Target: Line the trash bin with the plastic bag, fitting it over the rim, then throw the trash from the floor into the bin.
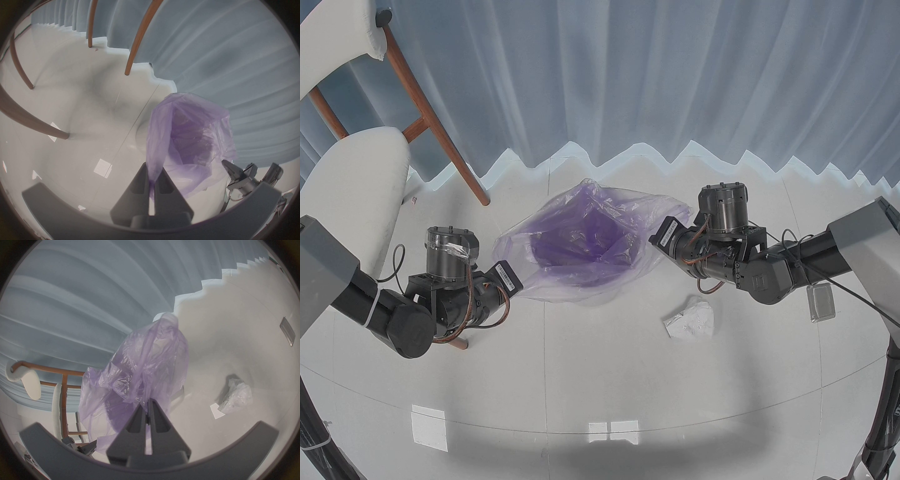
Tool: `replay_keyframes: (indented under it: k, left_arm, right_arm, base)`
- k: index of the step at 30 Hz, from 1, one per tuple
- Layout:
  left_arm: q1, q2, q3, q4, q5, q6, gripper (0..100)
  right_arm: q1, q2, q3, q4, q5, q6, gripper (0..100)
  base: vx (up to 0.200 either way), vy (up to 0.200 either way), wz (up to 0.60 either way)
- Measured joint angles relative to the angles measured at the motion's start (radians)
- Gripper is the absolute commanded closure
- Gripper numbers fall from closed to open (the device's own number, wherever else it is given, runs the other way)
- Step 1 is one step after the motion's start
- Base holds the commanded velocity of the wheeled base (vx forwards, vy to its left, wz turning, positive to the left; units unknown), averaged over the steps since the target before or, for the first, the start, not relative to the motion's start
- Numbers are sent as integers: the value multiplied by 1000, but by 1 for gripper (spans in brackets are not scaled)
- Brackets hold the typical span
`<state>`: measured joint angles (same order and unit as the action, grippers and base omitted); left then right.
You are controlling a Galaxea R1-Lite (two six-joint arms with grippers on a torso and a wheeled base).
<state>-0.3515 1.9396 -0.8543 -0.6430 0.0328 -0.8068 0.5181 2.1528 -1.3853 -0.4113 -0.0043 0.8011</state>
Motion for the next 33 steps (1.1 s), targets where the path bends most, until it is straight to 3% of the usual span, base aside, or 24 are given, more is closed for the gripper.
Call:
replay_keyframes:
  k: [13, 22, 33]
  left_arm:
    - [23, 39, 1, -9, -9, 10, 100]
    - [29, 44, -172, -61, -11, -102, 100]
    - [53, 61, -321, -103, 11, -132, 100]
  right_arm:
    - [-2, 13, 3, -33, 0, -16, 100]
    - [-3, 17, -90, -178, 15, -23, 100]
    - [-23, 85, -299, -250, 40, -53, 100]
  base:
    - [0, 0, 0]
    - [0, 0, 0]
    - [0, 0, 0]
